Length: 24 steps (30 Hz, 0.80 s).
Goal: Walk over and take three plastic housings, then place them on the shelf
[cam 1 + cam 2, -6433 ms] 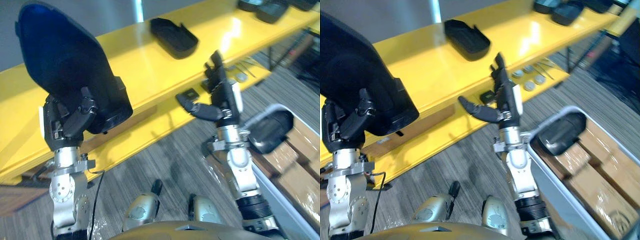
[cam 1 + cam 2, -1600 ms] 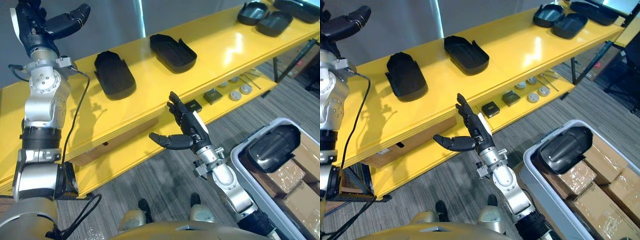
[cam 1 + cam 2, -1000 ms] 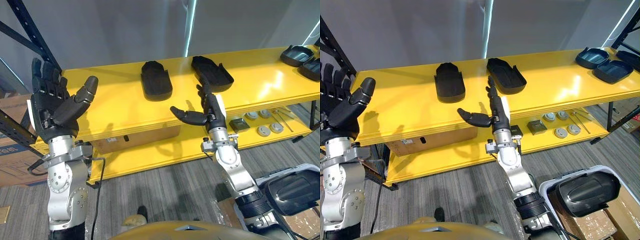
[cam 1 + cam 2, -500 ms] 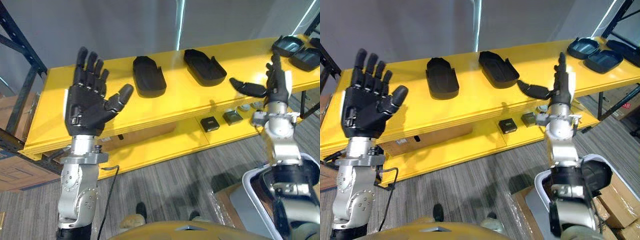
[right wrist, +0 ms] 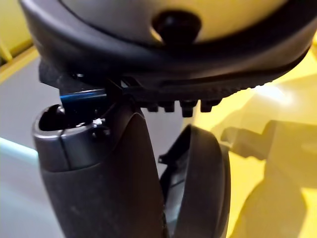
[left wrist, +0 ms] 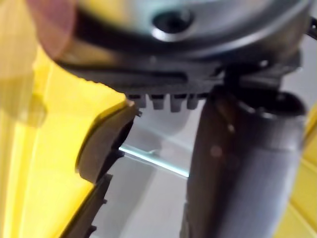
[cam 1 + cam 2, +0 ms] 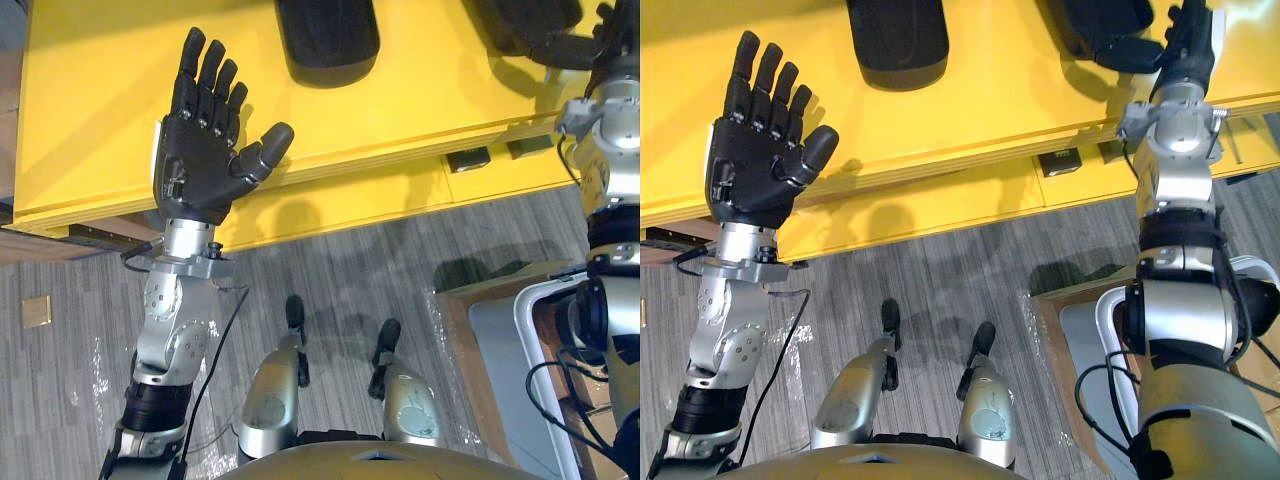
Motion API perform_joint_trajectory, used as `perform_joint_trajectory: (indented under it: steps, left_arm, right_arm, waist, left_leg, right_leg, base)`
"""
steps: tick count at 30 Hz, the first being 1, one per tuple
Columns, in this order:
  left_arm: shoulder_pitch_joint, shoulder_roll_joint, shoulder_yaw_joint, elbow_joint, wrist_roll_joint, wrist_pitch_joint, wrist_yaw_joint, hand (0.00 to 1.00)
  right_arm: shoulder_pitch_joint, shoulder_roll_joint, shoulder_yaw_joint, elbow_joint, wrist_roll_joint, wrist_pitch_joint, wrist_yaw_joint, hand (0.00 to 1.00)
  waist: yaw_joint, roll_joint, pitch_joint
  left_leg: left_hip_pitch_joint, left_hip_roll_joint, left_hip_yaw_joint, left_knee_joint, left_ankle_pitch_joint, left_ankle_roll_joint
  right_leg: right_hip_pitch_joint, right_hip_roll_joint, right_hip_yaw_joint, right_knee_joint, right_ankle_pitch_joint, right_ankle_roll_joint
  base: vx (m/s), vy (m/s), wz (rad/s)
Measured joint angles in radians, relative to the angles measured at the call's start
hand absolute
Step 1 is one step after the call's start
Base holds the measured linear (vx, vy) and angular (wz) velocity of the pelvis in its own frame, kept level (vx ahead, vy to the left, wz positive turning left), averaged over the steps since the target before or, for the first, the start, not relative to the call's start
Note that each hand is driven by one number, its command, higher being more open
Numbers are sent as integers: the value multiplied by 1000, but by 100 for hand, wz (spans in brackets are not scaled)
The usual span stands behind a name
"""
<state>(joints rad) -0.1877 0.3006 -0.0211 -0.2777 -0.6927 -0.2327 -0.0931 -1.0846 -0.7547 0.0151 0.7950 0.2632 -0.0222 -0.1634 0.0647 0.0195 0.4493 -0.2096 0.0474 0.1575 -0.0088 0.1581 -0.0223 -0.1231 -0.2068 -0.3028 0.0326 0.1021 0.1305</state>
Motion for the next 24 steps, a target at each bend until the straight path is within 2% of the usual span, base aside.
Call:
perform_joint_trajectory:
  steps: [5, 12, 19, 24]
  left_arm:
    - [-30, 34, -26, 15, -25, -12, -48, 100]
    - [-59, 46, -53, 70, -26, -12, -63, 100]
    - [-57, 54, -52, 72, -26, -12, -91, 100]
    - [-50, 64, -48, 71, -26, -12, -98, 100]
  right_arm:
    - [-65, -36, 36, 33, 37, 1, 3, 100]
    - [-82, -44, 55, 37, 37, 2, 2, 100]
    - [-84, -44, 54, 37, 37, 16, 12, 100]
    - [-83, -44, 52, 36, 35, 31, 62, 100]
  waist:
    - [15, 12, 8]
    - [15, 47, 28]
    - [13, 50, 29]
    - [12, 50, 29]
  left_leg:
    - [-41, 1, -4, 23, -7, 1]
    - [-44, 3, -11, 23, -5, 1]
    - [-37, 7, -11, 21, 6, 3]
    - [-12, 9, -3, 4, 9, 1]
  right_leg:
    - [-32, -1, 1, 9, 0, 0]
    - [-41, -1, 0, 27, -9, -11]
    - [-47, 0, 1, 52, -13, -16]
    - [-32, 1, 5, 52, -14, -18]
  base:
    - [6, -3, 4]
    - [-15, -2, 1]
    - [0, 0, 0]
    - [-4, -23, -5]
